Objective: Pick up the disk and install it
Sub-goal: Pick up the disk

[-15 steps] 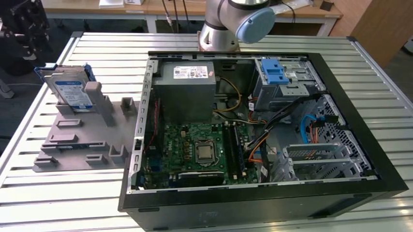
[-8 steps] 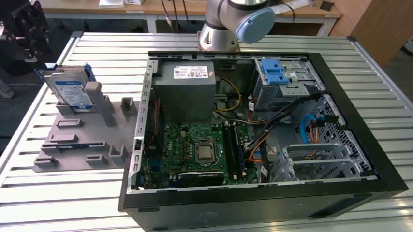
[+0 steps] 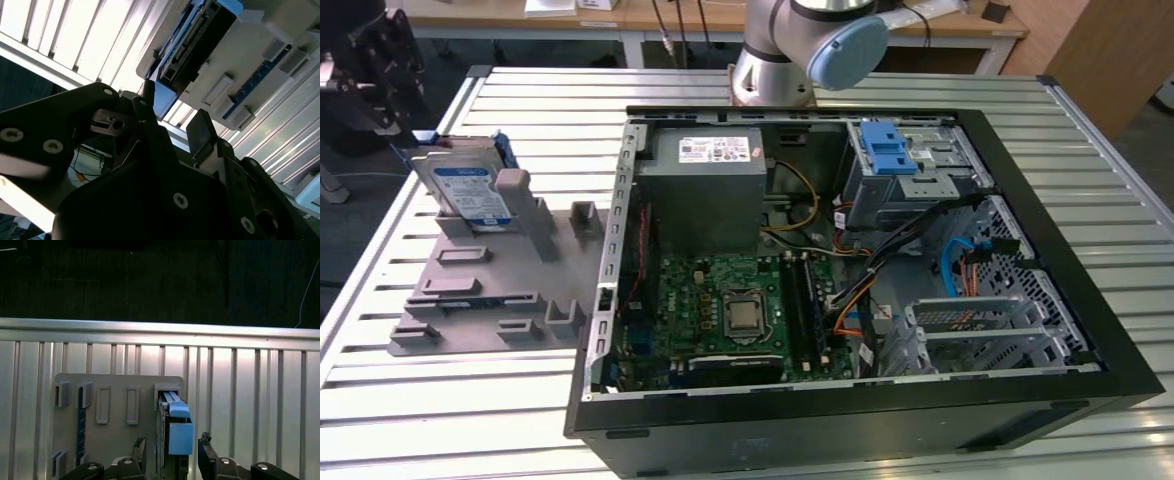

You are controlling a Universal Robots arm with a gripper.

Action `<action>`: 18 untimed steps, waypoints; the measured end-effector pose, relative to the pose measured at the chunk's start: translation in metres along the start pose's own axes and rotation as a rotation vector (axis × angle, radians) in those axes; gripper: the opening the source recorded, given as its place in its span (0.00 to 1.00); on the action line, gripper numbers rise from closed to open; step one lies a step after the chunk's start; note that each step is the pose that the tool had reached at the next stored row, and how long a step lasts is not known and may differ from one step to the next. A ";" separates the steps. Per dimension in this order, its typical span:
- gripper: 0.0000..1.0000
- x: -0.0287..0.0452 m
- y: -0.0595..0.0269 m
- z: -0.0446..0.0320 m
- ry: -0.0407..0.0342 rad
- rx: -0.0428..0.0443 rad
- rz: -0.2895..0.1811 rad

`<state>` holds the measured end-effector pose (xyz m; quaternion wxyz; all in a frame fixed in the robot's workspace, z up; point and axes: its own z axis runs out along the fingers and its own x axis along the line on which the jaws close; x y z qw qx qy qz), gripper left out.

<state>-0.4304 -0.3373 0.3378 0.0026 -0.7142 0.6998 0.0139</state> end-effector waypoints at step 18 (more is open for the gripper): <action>0.53 0.0000 0.0015 0.0097 -0.0042 0.0002 0.000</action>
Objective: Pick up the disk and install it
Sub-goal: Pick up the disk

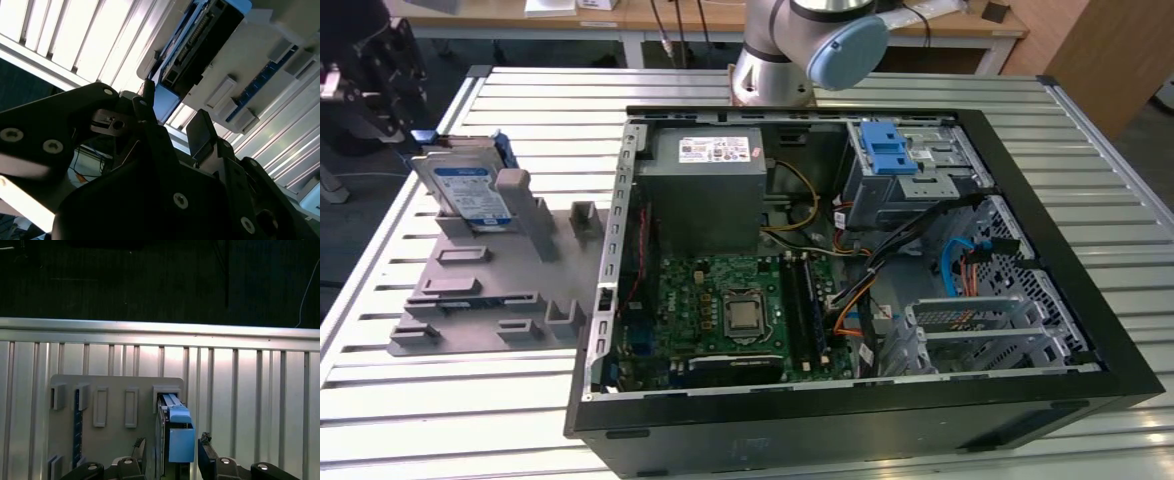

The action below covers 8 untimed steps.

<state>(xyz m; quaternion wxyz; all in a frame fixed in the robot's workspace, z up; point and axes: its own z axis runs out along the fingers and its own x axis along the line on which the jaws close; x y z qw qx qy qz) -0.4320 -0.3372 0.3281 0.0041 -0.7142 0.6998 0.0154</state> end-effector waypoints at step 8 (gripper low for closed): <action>0.53 0.0001 0.0004 0.0044 -0.0024 0.0000 0.000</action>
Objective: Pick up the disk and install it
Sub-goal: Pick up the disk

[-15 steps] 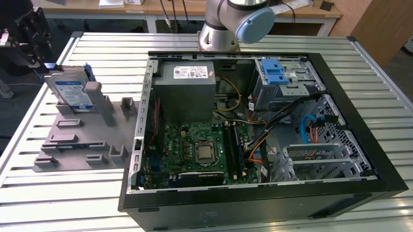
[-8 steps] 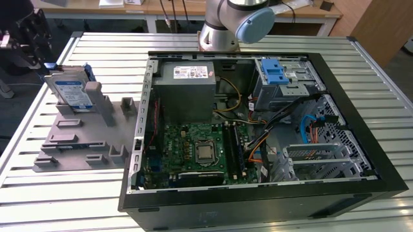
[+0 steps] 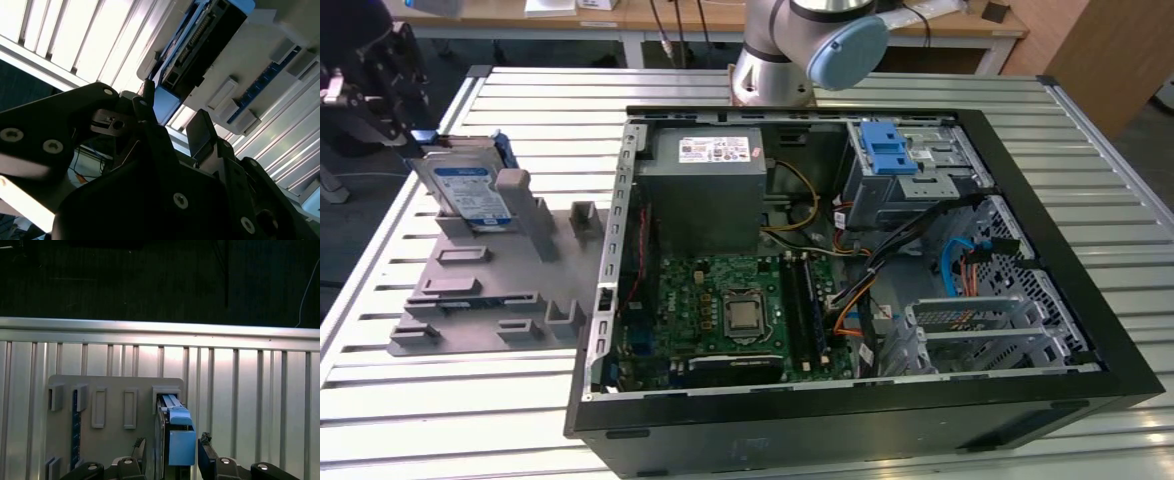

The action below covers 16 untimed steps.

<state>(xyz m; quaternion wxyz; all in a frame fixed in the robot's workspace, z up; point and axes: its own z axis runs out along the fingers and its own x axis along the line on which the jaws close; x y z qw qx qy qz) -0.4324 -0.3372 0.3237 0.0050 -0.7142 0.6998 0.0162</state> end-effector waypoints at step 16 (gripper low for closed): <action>0.53 0.0001 0.0002 0.0089 -0.0020 0.0000 0.000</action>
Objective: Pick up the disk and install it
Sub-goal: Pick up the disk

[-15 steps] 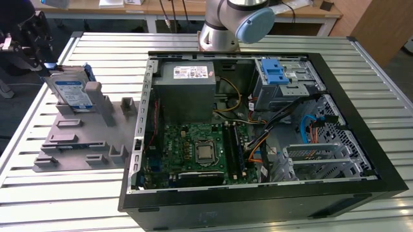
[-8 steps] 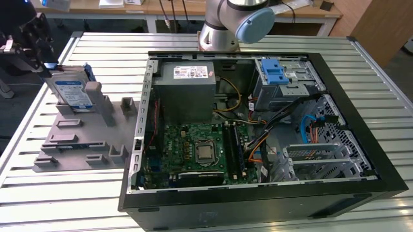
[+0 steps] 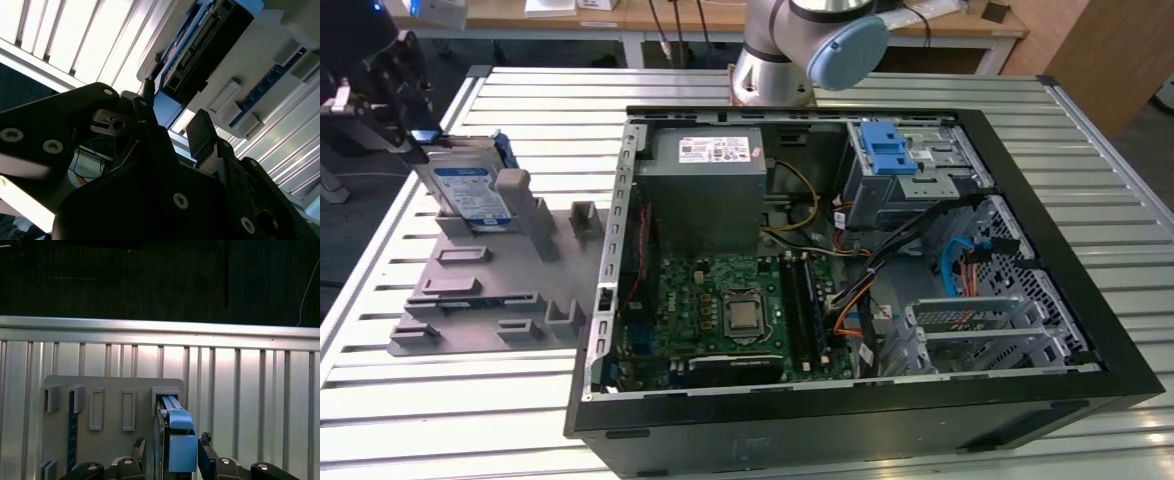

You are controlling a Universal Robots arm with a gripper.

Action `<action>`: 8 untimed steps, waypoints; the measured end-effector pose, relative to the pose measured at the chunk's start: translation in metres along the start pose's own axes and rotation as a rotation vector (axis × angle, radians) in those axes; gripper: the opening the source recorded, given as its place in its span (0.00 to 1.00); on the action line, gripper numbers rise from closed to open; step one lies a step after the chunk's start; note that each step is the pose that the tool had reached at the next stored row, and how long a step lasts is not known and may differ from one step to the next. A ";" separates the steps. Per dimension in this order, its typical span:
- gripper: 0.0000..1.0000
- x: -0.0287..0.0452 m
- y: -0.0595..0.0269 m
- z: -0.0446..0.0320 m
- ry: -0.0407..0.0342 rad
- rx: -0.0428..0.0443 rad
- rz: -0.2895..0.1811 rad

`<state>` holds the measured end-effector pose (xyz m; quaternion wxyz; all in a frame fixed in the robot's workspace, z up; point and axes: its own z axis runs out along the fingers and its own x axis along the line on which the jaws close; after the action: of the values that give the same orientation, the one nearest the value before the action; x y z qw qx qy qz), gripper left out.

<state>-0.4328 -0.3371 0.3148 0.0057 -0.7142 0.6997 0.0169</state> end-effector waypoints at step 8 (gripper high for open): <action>0.53 0.0000 0.0002 0.0039 0.0000 0.0000 0.000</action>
<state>-0.4330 -0.3370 0.3109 0.0057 -0.7142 0.6997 0.0169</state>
